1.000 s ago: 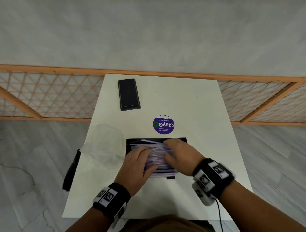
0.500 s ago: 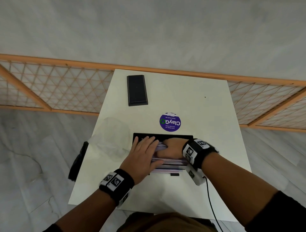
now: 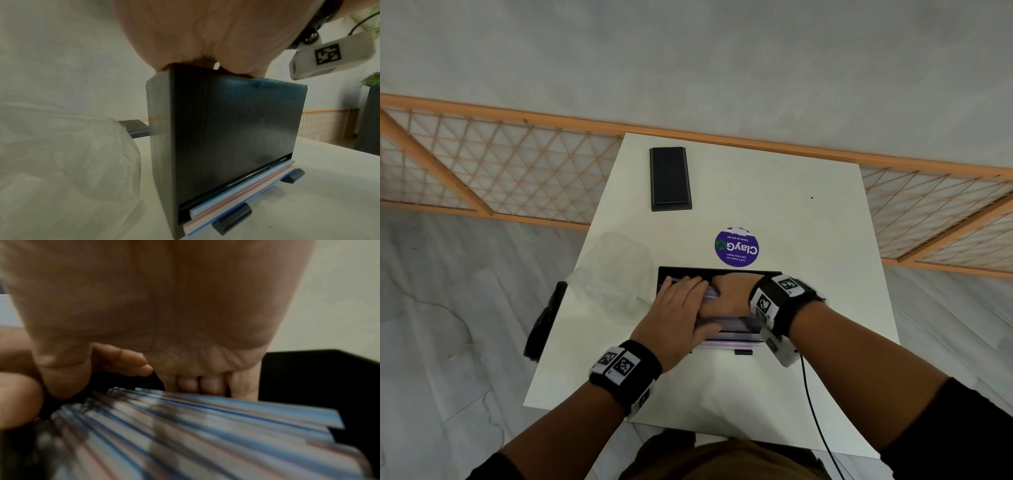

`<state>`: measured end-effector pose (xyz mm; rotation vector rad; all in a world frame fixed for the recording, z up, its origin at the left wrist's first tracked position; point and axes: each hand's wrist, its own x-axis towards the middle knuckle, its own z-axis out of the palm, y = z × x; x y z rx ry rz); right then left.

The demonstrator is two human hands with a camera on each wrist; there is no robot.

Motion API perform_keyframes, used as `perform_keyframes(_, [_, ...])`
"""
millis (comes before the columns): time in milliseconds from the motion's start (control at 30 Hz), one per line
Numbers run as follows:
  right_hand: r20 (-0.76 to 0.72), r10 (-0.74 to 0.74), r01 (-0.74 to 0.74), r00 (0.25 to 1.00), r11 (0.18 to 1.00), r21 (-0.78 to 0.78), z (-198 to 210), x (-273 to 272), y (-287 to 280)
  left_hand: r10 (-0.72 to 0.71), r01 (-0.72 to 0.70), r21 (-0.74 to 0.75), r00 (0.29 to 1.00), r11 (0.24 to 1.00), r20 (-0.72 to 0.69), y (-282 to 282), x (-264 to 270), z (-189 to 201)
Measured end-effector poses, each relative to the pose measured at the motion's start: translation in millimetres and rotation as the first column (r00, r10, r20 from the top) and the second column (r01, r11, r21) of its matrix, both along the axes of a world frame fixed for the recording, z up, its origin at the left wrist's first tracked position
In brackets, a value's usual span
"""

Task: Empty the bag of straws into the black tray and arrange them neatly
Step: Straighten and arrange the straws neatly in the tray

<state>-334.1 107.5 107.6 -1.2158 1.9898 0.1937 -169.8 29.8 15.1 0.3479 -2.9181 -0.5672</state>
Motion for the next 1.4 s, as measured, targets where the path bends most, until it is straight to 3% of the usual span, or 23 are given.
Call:
perform_keyframes(267, [0.201,-0.103,0.063,0.974,0.979,0.193,-31.6,-26.2,-12.6,0.038,-0.041,0.119,0.999,0.992,0.02,0.4,-1.8,9.0])
perform_keyframes(433, [0.222,-0.096,0.036,0.97,0.965,0.26,-28.5,-26.3,-19.1,0.02,-0.024,0.135,0.999,0.99,0.031,0.8,0.1,9.3])
perform_keyframes(633, [0.276,-0.042,-0.005,0.96,0.986,0.166,-7.4,-26.2,-12.6,0.021,-0.015,0.114,0.999,0.993,-0.05,0.4,2.5,6.0])
perform_keyframes(733, [0.185,0.027,-0.022,0.982,0.999,-0.028,7.7,-19.4,-4.4,0.025,-0.015,0.149,0.997,0.989,-0.069,-0.6,3.3,8.9])
perform_keyframes(833, [0.098,0.006,0.014,0.995,0.98,-0.199,16.5,-13.6,9.6,0.024,-0.014,0.121,0.997,0.992,-0.076,-1.0,4.2,13.4])
perform_keyframes(1067, [0.003,0.072,-0.069,0.997,0.976,-0.208,29.1,-5.0,40.7,0.095,-0.092,0.026,0.989,0.995,-0.117,-12.8,0.9,31.5])
perform_keyframes(1133, [-0.036,0.048,-0.054,0.998,0.983,-0.177,26.6,-7.5,47.1,0.16,-0.151,0.096,0.982,0.984,-0.1,-14.6,-1.4,36.5])
perform_keyframes(1233, [-0.09,0.009,-0.023,0.996,0.988,-0.153,21.7,-14.8,53.7,0.312,-0.271,0.362,0.948,0.892,-0.058,-12.4,-7.4,46.3])
perform_keyframes(1300, [-0.098,-0.004,-0.012,0.995,0.986,-0.165,18.3,-16.6,55.0,0.301,-0.24,0.51,0.953,0.826,-0.04,-6.7,-19.5,60.4])
perform_keyframes(1400, [-0.054,0.025,-0.035,0.998,0.982,-0.184,14.1,-12.5,54.9,0.188,-0.097,0.618,0.979,0.78,-0.083,0.4,-48.6,77.3])
